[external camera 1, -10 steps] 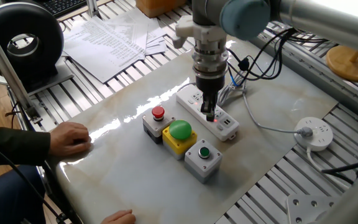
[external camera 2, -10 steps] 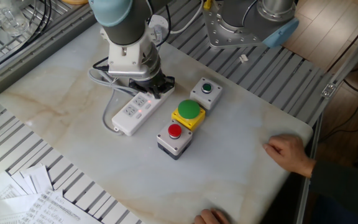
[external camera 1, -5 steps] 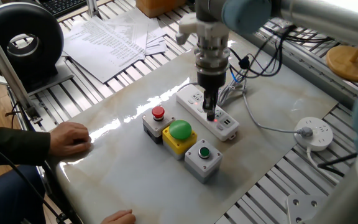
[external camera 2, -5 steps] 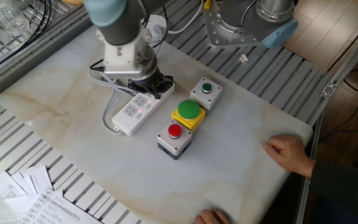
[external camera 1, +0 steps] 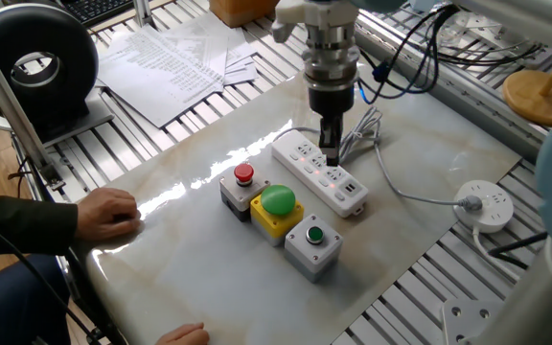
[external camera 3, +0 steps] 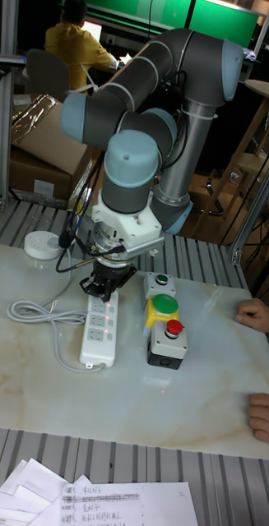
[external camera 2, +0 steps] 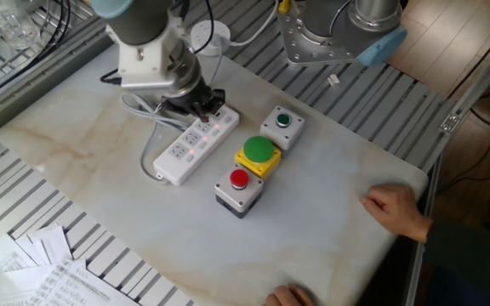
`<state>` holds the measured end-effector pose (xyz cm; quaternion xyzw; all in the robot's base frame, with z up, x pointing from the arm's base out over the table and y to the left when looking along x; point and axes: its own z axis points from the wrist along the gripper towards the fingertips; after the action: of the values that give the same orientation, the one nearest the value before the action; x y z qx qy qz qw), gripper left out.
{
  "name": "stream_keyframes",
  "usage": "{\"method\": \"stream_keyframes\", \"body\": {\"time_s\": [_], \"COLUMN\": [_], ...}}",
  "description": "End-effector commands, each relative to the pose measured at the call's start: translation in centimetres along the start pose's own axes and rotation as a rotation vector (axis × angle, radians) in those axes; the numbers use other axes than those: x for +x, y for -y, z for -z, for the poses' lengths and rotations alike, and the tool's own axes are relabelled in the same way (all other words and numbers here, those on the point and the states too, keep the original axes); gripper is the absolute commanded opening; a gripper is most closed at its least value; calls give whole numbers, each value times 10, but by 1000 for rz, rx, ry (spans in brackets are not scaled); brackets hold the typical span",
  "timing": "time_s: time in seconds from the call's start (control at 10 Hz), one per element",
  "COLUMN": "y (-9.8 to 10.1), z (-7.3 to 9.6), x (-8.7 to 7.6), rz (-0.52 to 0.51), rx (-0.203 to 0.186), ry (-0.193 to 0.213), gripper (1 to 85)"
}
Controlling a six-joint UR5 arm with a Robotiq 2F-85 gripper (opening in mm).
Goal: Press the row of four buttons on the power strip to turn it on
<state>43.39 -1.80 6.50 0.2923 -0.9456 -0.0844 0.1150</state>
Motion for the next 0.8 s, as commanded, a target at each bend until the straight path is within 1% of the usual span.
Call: {"method": "stream_keyframes", "body": {"time_s": [0.0,0.1,0.2,0.4,0.6,0.7], "y": [-21,-21,-23,-28,-28,-28], "z": [-14,-16,-19,-31,-36,-37], "x": [12,15,17,13,8,7], "rz": [-41,-44,-48,-63,-68,-70], "rx": [-24,-15,-17,-16,-6,-6], "ry": [26,24,27,48,57,60], "gripper": [10,10,10,10,10,10]}}
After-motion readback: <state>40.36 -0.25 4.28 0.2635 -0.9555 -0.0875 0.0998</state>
